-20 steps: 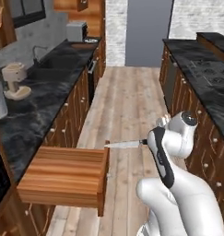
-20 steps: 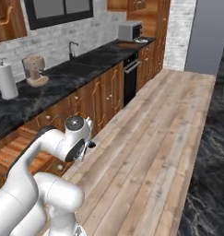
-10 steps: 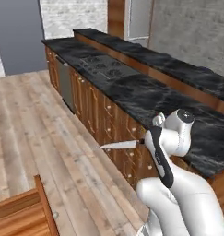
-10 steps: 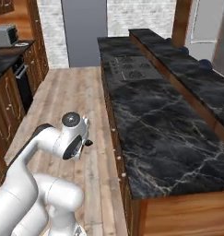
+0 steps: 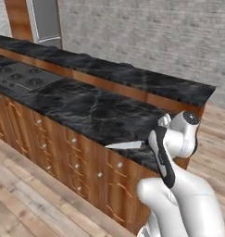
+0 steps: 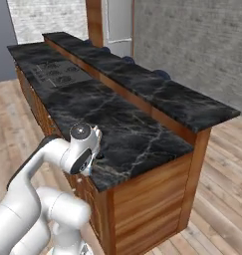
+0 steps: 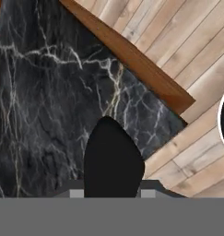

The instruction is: Pick up the knife from the drawer and place it on the cutting board. Then place the meat from the plate to the cutting board.

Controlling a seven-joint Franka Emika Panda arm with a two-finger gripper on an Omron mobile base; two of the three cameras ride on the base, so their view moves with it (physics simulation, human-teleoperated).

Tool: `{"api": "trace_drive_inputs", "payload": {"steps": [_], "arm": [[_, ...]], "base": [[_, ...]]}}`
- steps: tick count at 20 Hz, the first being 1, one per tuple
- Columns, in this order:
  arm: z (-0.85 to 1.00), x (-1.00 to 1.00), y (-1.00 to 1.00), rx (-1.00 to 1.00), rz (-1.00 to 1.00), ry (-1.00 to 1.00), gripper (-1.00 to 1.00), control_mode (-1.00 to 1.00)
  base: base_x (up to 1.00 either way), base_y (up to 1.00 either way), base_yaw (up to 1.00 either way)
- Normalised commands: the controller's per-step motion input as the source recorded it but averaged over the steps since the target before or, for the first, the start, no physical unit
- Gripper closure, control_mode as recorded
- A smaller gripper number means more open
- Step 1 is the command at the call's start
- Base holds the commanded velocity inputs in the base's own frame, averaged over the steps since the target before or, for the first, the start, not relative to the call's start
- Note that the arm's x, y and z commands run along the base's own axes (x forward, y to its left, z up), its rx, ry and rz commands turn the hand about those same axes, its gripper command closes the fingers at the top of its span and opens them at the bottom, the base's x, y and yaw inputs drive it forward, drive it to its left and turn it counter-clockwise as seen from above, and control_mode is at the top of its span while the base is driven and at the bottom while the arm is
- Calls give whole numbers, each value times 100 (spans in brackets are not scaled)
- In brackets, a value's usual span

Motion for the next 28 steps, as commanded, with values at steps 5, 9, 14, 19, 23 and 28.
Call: {"api": "trace_drive_inputs", "payload": {"steps": [5,9,14,19,23,28], "arm": [[0,0,0,0,0,0,100,100],[0,0,0,0,0,0,100,100],[0,0,0,0,0,0,100,100],[0,0,0,0,0,0,100,100],[0,0,0,0,0,0,100,100],[0,0,0,0,0,0,100,100]], "base": [[0,-94,-2],[-74,-57,46],[-21,-17,94],[2,-45,74],[42,-59,47],[100,68,3]]}}
